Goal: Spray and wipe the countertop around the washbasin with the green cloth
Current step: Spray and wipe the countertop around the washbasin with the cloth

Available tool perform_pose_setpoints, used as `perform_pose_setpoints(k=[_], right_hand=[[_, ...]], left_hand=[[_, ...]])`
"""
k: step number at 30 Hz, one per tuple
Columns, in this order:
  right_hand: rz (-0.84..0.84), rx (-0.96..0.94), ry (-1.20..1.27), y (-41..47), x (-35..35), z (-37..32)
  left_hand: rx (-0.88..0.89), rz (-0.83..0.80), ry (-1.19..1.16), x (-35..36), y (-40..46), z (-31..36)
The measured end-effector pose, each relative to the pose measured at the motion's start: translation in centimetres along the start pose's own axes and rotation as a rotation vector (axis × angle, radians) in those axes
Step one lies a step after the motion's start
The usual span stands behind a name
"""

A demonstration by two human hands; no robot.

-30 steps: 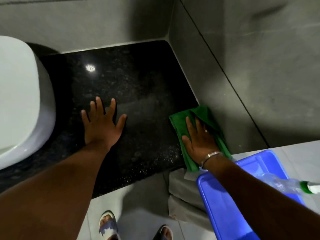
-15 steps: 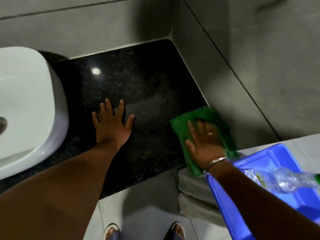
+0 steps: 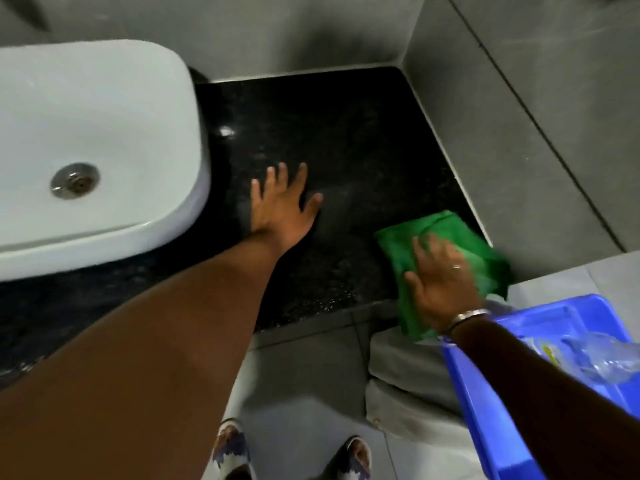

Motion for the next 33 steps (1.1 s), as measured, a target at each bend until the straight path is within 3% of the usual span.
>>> perform_pose_setpoints(k=[4, 7, 12, 16, 20, 23, 26, 29, 33], right_hand=[[-0.074, 0.167, -0.028, -0.4, -0.1, 2.2], [-0.045, 0.219, 0.041, -0.6, -0.1, -1.0], [-0.07, 0.072, 0.04, -0.8, 0.6, -12.8], [-0.067, -0.058, 0.076, -1.8, 2.0, -24.3], [-0.082, -0.186, 0.033, -1.5, 2.5, -25.5], [-0.051, -0.089, -0.022, -1.1, 2.2, -21.6], [0.025, 0.079, -0.009, -1.0, 2.1, -21.7], [0.117, 0.166, 0.025, -1.8, 2.2, -26.9], [0.087, -0.006, 0.074, -3.2, 4.0, -39.2]], left_hand=[[0.127, -0.013, -0.174, -1.7, -6.9, -3.1], [0.082, 0.001, -0.184, -4.0, -12.5, -9.8], [-0.125, 0.055, -0.003, -7.8, -19.1, -23.4], [-0.435, 0.151, 0.081, -10.1, -20.1, -31.7], [-0.614, 0.155, 0.063, -11.1, -19.0, -37.7], [-0.604, 0.107, 0.052, -10.7, -18.3, -40.0], [-0.525, 0.174, 0.045, -10.2, -18.4, -40.2], [-0.528, 0.188, 0.048, -9.8, -18.4, -40.3], [-0.561, 0.175, 0.069, -9.6, -18.3, -40.3]])
Point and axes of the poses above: each hand's wrist, its own y-axis towards the middle knuckle, its own x-axis out of the palm, z = x × y, the point moved 6 cm from there along y, towards the middle knuckle, and after that the axes turned 4 degrees about -x, right-handed, at the moved point
